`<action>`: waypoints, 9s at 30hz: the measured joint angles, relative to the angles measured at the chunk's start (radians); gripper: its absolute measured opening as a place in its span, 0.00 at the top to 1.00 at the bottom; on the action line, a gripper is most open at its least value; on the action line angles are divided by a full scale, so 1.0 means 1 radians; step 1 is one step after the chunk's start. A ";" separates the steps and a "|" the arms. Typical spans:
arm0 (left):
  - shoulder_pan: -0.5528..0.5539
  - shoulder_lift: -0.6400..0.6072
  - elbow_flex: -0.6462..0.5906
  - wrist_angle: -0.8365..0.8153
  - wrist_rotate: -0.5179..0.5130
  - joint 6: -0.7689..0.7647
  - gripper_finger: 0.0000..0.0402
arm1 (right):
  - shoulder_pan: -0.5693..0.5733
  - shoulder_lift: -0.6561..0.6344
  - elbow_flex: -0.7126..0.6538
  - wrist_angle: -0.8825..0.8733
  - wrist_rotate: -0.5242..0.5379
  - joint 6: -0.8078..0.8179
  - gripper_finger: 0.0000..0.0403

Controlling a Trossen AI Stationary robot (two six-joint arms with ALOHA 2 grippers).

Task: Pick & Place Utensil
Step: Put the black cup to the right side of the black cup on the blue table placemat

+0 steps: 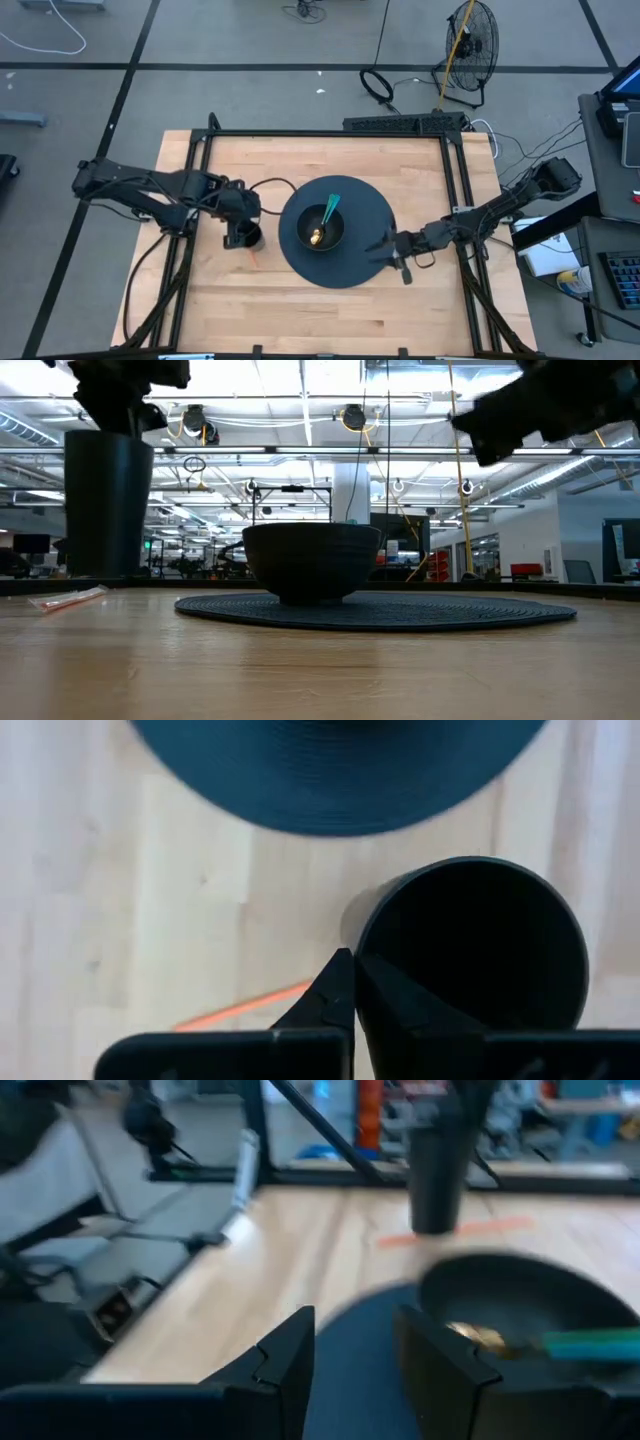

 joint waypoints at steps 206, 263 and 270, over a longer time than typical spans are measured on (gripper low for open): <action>-0.230 0.770 0.535 0.565 0.171 0.072 0.71 | 0.146 -0.068 0.361 -0.662 -0.020 -0.095 0.68; -0.628 -0.038 -0.337 0.736 -0.940 -0.283 0.67 | 0.124 0.598 0.918 -0.832 -0.286 -0.158 0.68; -0.628 -0.038 -0.337 0.735 -0.939 -0.286 0.67 | 0.117 0.598 0.918 -0.884 -0.282 -0.118 0.68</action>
